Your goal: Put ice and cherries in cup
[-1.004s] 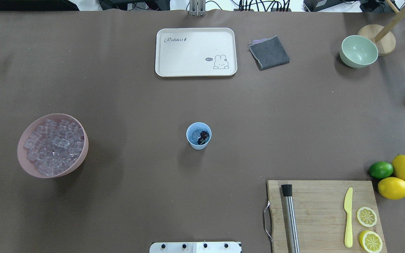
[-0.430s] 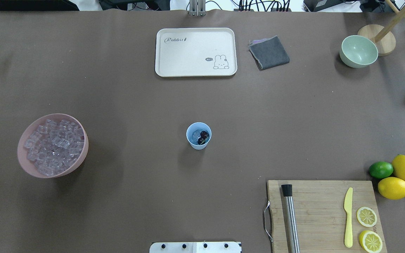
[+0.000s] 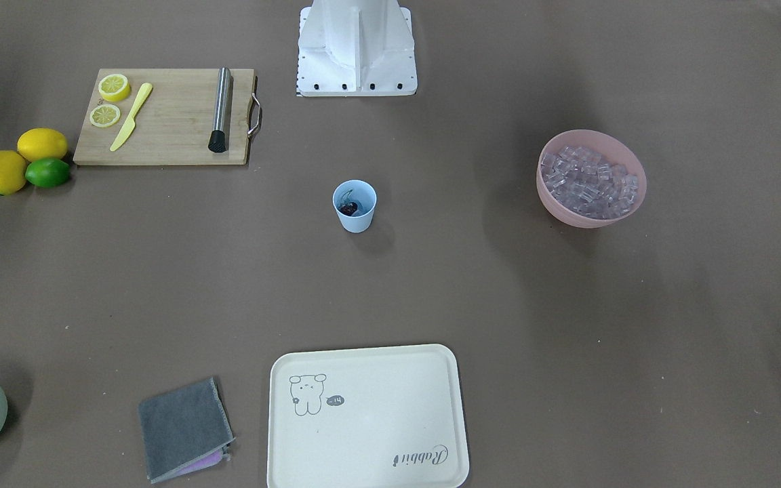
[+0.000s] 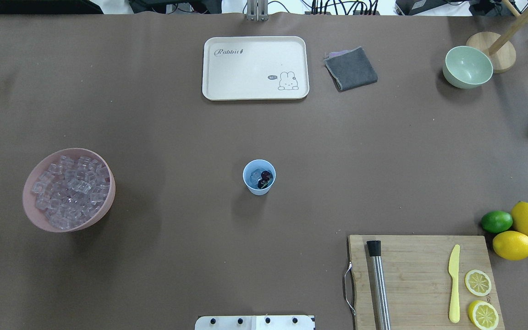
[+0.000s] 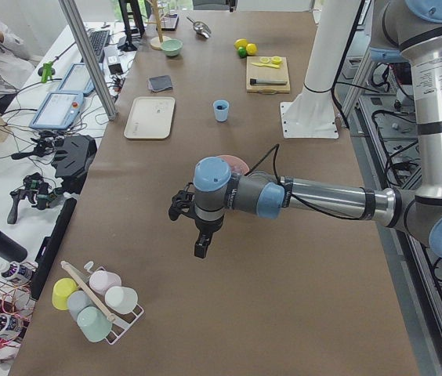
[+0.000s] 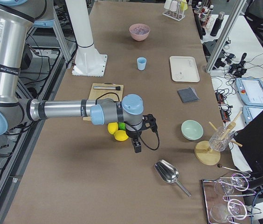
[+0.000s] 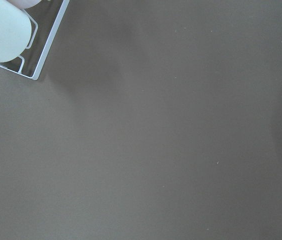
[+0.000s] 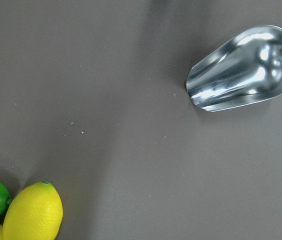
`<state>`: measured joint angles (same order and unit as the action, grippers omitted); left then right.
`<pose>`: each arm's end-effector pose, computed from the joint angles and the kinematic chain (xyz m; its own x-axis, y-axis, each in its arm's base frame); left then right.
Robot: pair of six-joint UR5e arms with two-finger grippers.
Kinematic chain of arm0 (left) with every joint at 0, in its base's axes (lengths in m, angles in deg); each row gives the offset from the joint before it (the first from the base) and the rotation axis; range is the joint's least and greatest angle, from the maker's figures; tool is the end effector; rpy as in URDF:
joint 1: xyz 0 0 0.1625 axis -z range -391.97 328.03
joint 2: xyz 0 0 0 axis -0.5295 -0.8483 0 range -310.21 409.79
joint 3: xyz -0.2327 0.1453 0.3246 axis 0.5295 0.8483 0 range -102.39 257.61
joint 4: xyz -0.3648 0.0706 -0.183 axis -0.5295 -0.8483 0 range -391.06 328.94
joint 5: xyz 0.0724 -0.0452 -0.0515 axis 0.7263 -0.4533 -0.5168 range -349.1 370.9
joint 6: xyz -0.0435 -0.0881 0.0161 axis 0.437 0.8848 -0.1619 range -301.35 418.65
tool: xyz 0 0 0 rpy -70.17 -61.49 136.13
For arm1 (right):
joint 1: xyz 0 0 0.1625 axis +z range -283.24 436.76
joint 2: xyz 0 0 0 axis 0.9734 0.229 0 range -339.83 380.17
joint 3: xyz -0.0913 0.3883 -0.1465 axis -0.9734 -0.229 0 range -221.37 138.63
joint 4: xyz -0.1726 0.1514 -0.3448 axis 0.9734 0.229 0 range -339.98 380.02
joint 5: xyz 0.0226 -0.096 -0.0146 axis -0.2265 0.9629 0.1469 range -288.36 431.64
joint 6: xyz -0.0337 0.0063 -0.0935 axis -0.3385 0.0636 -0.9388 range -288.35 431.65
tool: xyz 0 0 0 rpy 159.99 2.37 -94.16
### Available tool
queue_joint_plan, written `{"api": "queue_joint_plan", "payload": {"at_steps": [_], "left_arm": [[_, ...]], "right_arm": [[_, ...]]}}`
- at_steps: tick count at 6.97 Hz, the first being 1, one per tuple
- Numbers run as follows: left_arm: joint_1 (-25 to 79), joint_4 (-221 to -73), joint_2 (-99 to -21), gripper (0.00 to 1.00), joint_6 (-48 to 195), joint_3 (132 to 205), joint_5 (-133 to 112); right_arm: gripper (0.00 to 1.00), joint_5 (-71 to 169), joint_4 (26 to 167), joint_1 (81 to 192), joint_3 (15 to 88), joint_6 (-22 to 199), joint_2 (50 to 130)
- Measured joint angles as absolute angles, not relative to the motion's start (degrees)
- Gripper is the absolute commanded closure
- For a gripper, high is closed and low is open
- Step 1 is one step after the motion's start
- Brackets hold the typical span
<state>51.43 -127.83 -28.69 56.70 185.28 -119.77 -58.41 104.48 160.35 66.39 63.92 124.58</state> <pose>-0.0197 -0.4242 0.5883 0.7324 0.2646 -0.6273 -0.1370 0.9598 0.2450 0.0245 -0.4013 0.6110 0.7279 -0.3146 0.6092 0.2101 0.9481 0.2386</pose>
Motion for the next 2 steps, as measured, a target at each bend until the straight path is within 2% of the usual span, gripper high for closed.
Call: {"api": "queue_joint_plan", "payload": {"at_steps": [2], "left_arm": [[51.4, -127.83, -28.69, 0.03, 56.71, 185.33, -119.69]], "right_arm": [[0.0, -58.43, 104.48, 160.35, 66.39, 63.92, 124.8]]}}
